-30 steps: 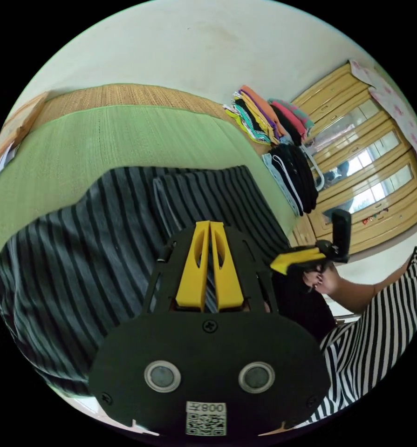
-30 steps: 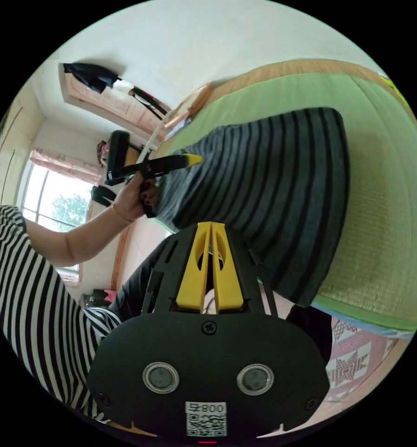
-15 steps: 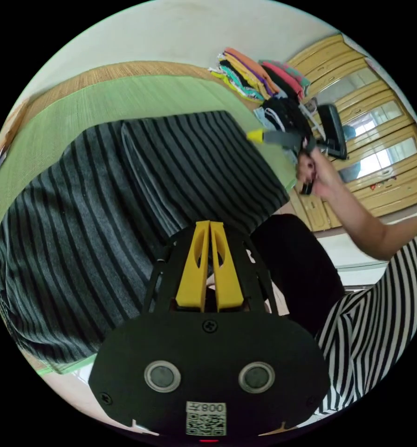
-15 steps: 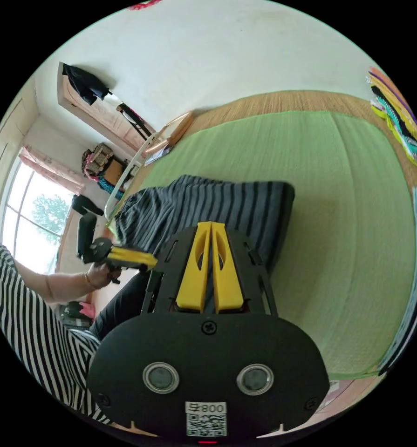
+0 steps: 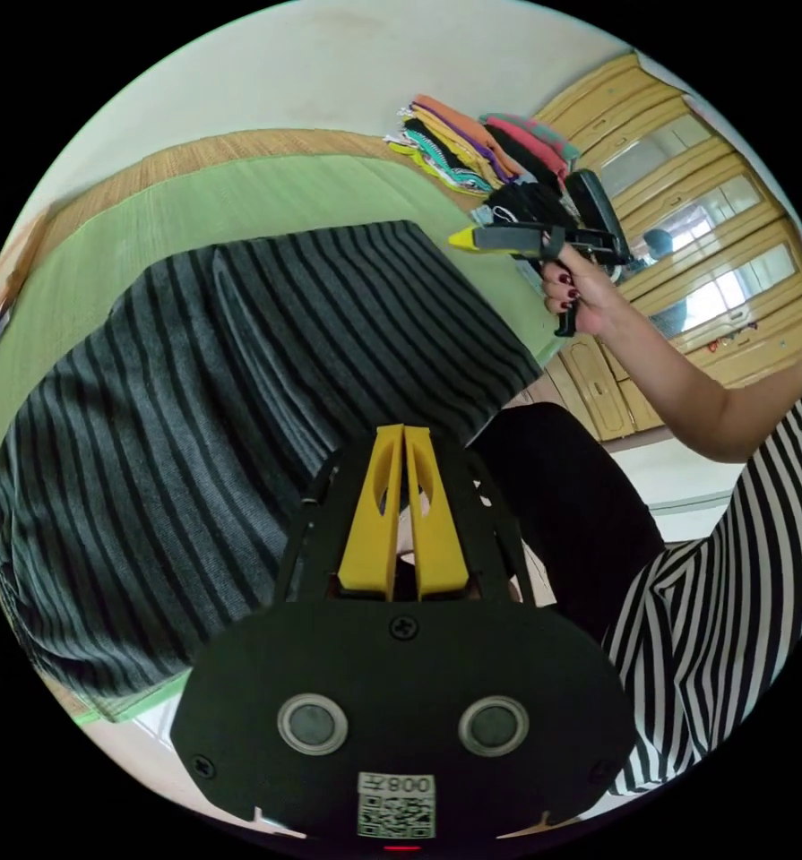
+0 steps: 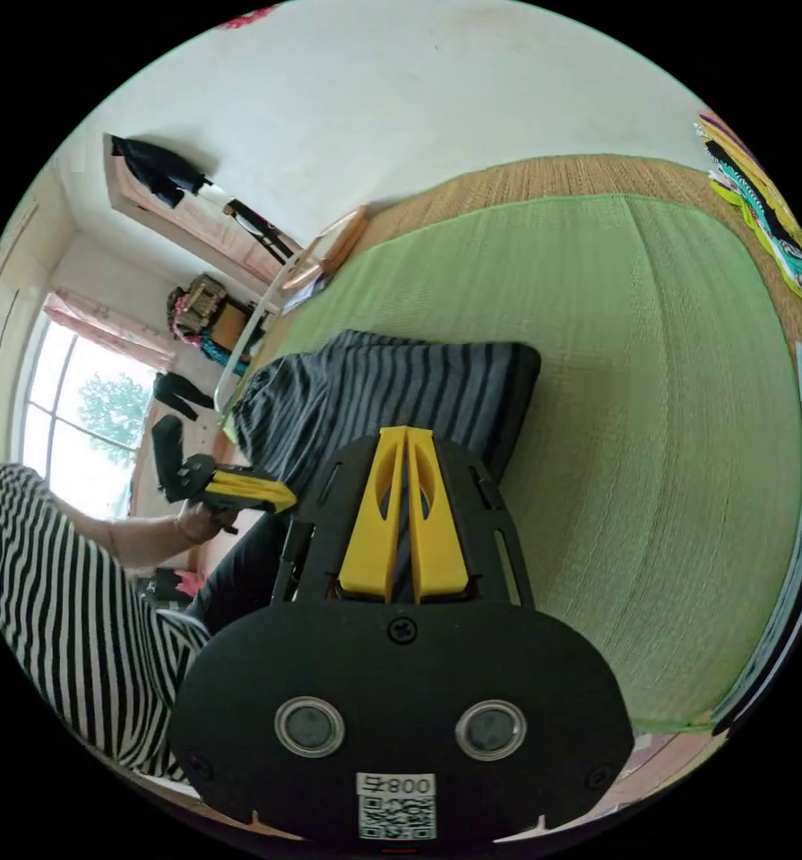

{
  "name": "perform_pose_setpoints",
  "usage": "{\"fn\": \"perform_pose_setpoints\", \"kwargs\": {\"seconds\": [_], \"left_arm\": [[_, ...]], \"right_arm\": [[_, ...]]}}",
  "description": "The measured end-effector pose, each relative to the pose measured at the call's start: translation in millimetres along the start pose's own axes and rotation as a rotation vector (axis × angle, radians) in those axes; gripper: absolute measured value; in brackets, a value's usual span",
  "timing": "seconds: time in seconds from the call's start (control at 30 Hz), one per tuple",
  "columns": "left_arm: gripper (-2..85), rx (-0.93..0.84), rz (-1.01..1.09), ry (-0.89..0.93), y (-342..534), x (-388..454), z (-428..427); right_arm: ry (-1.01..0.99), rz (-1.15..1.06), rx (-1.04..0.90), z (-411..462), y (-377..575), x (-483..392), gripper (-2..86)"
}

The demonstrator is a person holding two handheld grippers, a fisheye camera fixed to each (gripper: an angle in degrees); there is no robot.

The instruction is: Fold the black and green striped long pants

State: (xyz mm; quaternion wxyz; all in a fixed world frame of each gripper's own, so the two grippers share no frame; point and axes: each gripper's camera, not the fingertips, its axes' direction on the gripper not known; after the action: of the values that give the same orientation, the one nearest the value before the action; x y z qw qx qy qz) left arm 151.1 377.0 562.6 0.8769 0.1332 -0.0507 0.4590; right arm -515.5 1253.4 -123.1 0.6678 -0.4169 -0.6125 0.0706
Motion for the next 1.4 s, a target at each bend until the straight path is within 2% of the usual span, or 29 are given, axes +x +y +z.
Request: {"fn": "perform_pose_setpoints", "kwargs": {"seconds": [0.13, 0.27, 0.4, 0.5, 0.57, 0.67, 0.73, 0.87, 1.0, 1.07, 1.4], "left_arm": [[0.1, -0.028, -0.011, 0.019, 3.8, -10.2, 34.9], [0.2, -0.025, -0.047, 0.065, 6.3, -28.2, 58.5], [0.5, -0.031, -0.014, -0.001, 7.5, -27.3, 72.1], [1.0, -0.012, -0.012, 0.006, 11.6, -29.5, 88.0], [2.2, 0.02, 0.002, 0.023, 13.4, -29.0, 99.2], [4.9, 0.054, 0.067, 0.042, 13.4, -21.4, 114.6], [6.6, 0.04, 0.103, 0.043, 11.9, -15.9, 129.6], [8.9, 0.013, 0.186, 0.046, 6.6, -0.5, 166.8], [11.0, 0.01, 0.25, 0.023, 0.5, 14.6, 197.0], [12.2, -0.002, 0.285, -0.018, -3.8, 24.2, 218.9], [12.1, -0.045, 0.297, -0.289, -6.3, 54.0, 296.2]], "right_arm": [[-0.043, 0.1, -0.131, 14.6, 74.1, 17.2, 0.1], [-0.105, 0.193, -0.051, 8.4, 93.1, 41.4, 0.1], [-0.106, 0.13, 0.011, -17.2, 89.7, 37.0, 0.2], [-0.077, 0.142, -0.136, 0.5, 97.5, 53.9, 0.5], [-0.164, 0.177, -0.048, -16.8, 107.6, 68.6, 1.2], [-0.115, 0.208, 0.059, -49.0, 123.2, 81.2, 3.5], [-0.1, 0.256, 0.059, -56.1, 134.5, 95.1, 6.7], [-0.277, 0.352, -0.014, -35.5, 154.3, 132.6, 8.7], [-0.414, 0.4, 0.011, -27.1, 160.7, 153.3, 8.8], [-0.473, 0.41, 0.033, -31.1, 163.2, 161.7, 8.6], [-0.512, 0.331, 0.032, -42.8, 141.9, 160.6, 8.3]]}}
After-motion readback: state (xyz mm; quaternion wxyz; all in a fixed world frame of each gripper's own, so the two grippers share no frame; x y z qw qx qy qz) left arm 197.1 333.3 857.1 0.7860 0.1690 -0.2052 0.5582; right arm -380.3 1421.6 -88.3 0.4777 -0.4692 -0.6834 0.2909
